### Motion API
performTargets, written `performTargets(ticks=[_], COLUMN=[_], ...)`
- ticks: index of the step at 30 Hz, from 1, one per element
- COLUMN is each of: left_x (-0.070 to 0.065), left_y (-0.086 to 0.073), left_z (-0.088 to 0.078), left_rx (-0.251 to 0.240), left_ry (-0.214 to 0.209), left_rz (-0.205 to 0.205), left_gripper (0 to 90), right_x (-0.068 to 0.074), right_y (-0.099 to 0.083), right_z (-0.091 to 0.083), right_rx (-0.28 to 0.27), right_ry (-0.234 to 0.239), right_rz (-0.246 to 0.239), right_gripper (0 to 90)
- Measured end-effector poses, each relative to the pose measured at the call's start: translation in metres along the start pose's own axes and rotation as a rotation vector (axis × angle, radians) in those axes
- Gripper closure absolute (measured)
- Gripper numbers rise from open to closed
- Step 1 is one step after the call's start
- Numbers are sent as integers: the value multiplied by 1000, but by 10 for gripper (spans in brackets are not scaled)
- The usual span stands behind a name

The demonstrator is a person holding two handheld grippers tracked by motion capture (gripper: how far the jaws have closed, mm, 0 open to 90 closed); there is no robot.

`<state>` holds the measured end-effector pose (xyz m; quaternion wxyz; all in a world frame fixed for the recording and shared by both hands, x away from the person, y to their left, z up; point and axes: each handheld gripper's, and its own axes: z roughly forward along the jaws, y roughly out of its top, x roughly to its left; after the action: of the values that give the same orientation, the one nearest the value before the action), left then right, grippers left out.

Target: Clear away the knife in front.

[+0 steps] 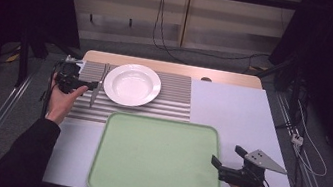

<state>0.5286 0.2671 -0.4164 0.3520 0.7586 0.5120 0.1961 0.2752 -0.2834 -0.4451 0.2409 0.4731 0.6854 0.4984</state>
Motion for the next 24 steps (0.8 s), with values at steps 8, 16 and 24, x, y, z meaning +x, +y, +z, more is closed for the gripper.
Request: performTargets(ticks=[8, 16, 24], left_x=[12, 19, 16], left_y=[14, 23, 22], left_z=[22, 40, 66], left_rx=[31, 66, 140], left_ry=[42, 45, 17], left_rz=[-5, -24, -16], left_gripper=[185, 332, 429], right_x=[0, -1, 0], right_y=[0, -1, -1], right_z=[1, 1, 1], right_rx=[5, 9, 10], right_ry=[2, 1, 0], right_rz=[0, 4, 3], right_gripper=[38, 38, 38])
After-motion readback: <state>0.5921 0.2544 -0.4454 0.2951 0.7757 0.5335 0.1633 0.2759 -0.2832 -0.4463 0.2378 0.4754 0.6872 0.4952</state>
